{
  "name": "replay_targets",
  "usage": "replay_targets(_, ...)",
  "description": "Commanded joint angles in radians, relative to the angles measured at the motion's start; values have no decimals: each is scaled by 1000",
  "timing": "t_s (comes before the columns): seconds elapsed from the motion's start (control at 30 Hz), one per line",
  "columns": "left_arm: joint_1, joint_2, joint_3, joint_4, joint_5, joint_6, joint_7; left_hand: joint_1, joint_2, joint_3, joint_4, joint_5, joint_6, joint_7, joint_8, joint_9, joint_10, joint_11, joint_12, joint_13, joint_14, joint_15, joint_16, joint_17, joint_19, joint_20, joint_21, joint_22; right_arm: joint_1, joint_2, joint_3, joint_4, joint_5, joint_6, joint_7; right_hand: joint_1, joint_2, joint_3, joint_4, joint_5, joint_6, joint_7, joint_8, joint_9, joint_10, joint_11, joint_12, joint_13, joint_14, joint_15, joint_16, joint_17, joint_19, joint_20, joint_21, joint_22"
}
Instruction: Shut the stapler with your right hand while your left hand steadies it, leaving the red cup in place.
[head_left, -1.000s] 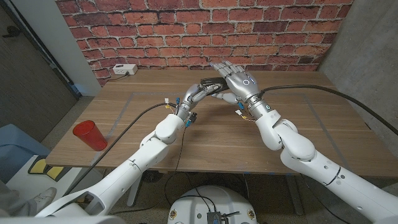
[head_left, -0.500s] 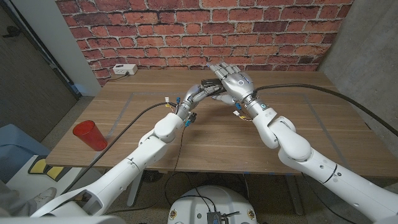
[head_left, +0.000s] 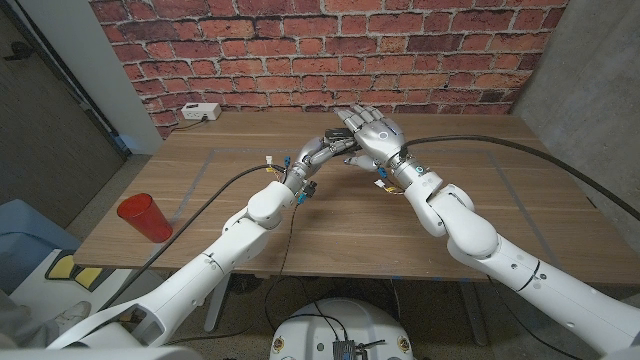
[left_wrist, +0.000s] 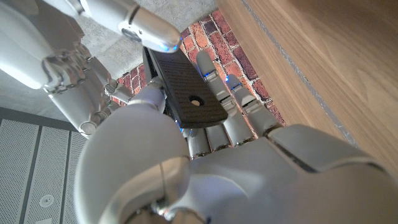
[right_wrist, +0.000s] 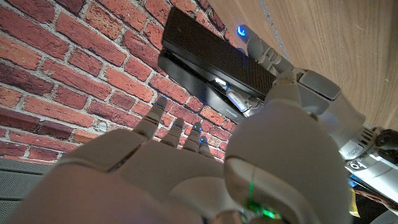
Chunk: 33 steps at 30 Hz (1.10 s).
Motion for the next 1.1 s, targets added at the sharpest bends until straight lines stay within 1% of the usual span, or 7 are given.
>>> replay_targets(0.03,7,-7,-1,16,-15,-29,-12,58,65,6,3,1,3,-2,-1,5,131,-123,37,478,4,-81,-1,3,-7,-4,-3,3,9,2,-6,3,-56,-11,67,-6,1,-6,-1,7,-53,14,-3,4,-22,34,6,17,-21,-39,-1,1,-3,9,-15,4)
replay_targets(0.3,10,-8,-2,15,-16,-33,-11,58,64,6,3,0,5,-1,-2,5,133,-123,39,481,7,-81,0,5,-7,-5,-3,3,11,2,-9,6,-96,-13,89,1,11,-1,-4,9,-61,20,0,4,-30,43,10,27,-20,-33,2,-1,-2,12,-22,4)
replay_targets(0.37,9,-7,-2,16,-16,-32,-13,57,64,6,5,0,5,-2,-3,5,132,-123,38,481,5,-80,-1,5,-8,-5,-4,3,13,4,-10,11,-98,-11,86,14,25,9,-8,9,-63,21,2,4,-32,46,13,32,-15,-33,6,0,-1,13,-24,4)
replay_targets(0.43,8,-8,0,17,-17,-30,-15,57,64,6,5,0,6,-1,-3,5,132,-123,38,480,6,-81,-2,5,-8,-6,-4,3,14,7,-11,13,-100,-9,87,38,50,28,-17,3,-72,18,4,4,-36,47,20,44,5,-34,18,3,9,27,-27,4)
replay_targets(0.53,4,-10,2,22,-17,-30,-19,57,64,7,5,0,6,-1,-4,4,131,-124,36,479,6,-82,-2,6,-9,-6,-4,3,16,13,-14,19,-106,-9,83,46,61,38,-22,-8,-74,16,8,4,-38,49,26,55,36,-45,36,10,26,42,-26,5)
replay_targets(0.77,-5,-16,8,31,-15,-30,-24,57,64,7,6,-1,7,-2,-6,4,132,-124,38,482,6,-81,-3,7,-10,-5,-4,3,22,18,-18,24,-94,5,71,44,61,39,-23,-17,-74,19,10,4,-37,55,32,63,40,-43,42,16,32,43,-27,5)
replay_targets(1.1,-11,-21,12,35,-14,-29,-27,57,62,7,7,-1,8,-2,-7,5,133,-124,37,482,6,-80,-4,9,-11,-5,-5,3,32,29,-34,24,-81,34,55,21,46,27,-16,-25,-74,24,12,3,-33,60,38,73,35,-31,45,23,34,53,-32,5)
